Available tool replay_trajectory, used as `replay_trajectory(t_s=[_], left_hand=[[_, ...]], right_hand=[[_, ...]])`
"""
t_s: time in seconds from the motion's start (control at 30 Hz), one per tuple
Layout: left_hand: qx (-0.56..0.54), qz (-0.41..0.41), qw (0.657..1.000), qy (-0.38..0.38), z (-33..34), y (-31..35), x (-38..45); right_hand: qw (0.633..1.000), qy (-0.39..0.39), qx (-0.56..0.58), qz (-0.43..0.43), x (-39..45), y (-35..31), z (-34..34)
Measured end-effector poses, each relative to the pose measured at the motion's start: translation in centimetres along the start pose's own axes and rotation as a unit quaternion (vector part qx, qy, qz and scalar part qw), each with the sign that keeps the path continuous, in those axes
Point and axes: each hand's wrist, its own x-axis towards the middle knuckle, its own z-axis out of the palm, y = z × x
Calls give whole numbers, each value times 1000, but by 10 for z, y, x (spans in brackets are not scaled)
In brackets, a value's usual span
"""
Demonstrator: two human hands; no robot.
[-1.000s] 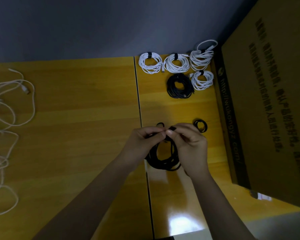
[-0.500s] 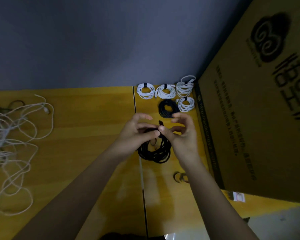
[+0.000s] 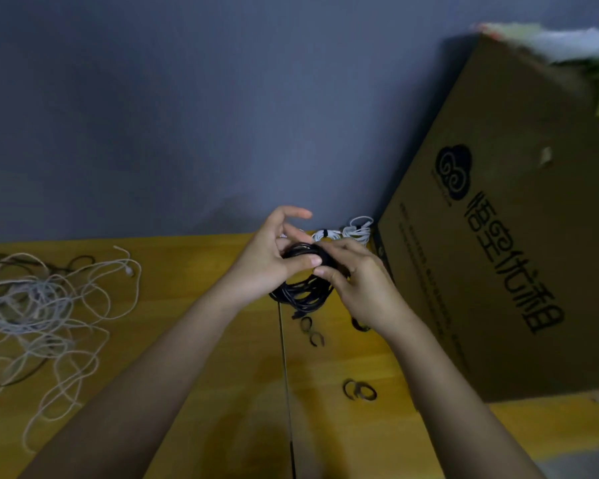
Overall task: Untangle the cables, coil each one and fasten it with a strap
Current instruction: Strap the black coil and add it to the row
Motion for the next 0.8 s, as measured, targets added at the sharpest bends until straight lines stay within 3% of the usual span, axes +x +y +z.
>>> replay_trajectory(t_s=[0.17, 0.3, 0.47, 0.63, 0.8], left_hand=[[71, 38, 996, -25, -7, 16, -6], [180, 70, 981, -33, -8, 25, -7], [336, 123, 934, -24, -16, 35, 7], [329, 56, 941, -61, -13, 41, 21], [295, 33, 954, -44, -7, 45, 34]], right_hand=[[997, -70, -29, -22, 11, -10, -9], [998, -45, 2, -38, 11, -16, -10], [999, 1, -10, -38, 23, -15, -14], [998, 2, -47, -33, 32, -11, -20], [999, 13, -42, 8, 43, -7, -28]])
